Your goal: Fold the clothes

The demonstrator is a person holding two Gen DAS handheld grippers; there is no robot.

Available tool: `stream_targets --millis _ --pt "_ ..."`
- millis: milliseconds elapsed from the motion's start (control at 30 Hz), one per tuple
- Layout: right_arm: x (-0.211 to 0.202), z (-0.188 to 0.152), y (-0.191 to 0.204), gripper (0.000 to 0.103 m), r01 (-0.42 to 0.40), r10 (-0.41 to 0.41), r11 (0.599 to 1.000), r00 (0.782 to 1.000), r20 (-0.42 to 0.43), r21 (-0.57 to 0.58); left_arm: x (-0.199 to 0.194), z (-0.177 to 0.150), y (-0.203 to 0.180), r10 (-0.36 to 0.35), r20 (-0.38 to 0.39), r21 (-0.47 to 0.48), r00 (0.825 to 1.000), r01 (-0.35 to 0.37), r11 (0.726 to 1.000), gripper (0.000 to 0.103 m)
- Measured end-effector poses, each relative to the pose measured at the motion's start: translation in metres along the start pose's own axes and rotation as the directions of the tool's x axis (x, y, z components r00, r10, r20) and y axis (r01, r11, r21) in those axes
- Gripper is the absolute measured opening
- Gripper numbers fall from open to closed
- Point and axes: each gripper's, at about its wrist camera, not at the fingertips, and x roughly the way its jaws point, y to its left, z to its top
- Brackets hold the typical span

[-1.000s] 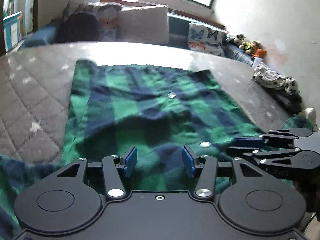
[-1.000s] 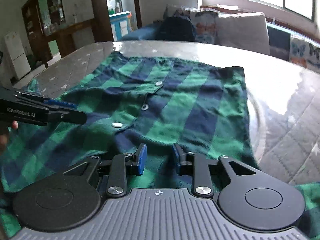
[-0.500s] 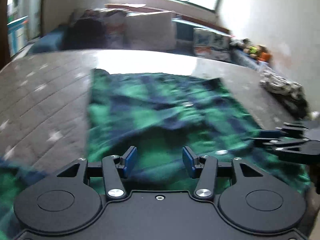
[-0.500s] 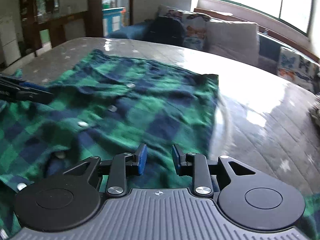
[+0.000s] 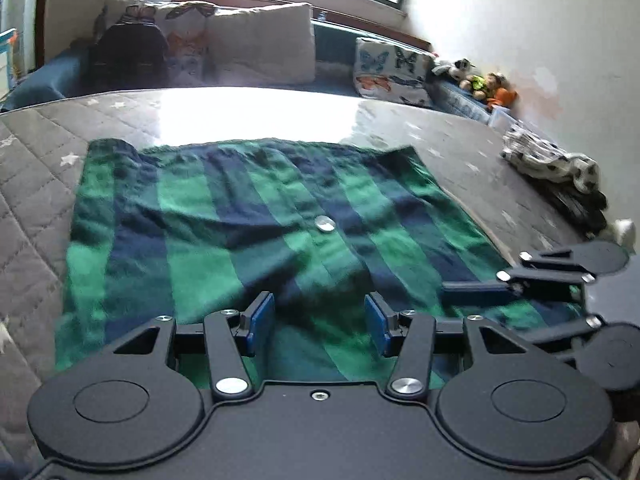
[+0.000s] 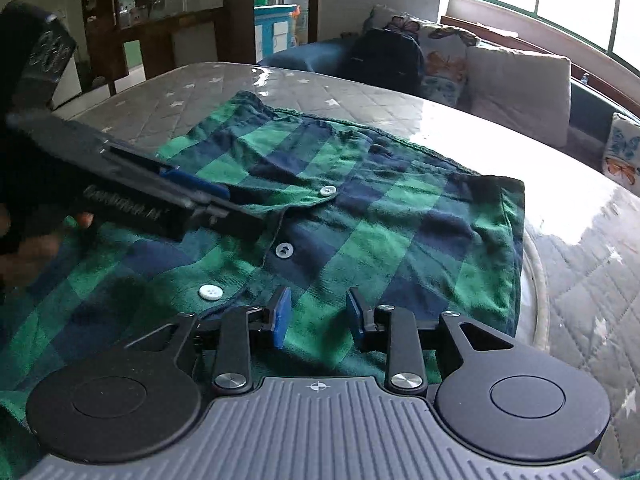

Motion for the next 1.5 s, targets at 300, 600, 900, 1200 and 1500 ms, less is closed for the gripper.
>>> stream_targets --millis 300,600,900,1200,1500 --pt "0.014 0.011 -0.011 0.034 -0.003 0.002 1.0 1.0 0.008 0.02 0.017 0.018 0.023 0.031 0.049 -0.047 0.998 -0.029 0.998 0.06" --pt "0.034 0.028 -0.046 0.036 0.061 -0.063 0.995 0.998 0.021 0.083 0.033 0.031 0.031 0.035 0.121 -0.07 0.992 -0.026 0.997 0.06" --pt "0.073 0.065 -0.088 0.036 0.145 -0.146 0.983 0.989 0.0 0.116 0.029 0.03 0.028 0.175 0.162 -0.087 0.971 -0.163 0.983 0.078" --pt "0.11 0.095 -0.1 0.035 0.222 -0.222 0.975 0.975 0.008 0.03 0.014 0.031 0.021 0.133 0.148 -0.116 0.98 -0.117 0.986 0.081" --pt "0.102 0.1 -0.087 0.035 0.032 -0.033 0.999 0.999 0.011 0.043 0.003 0.005 -0.001 0.073 0.093 -0.065 0.993 -0.067 0.996 0.082"
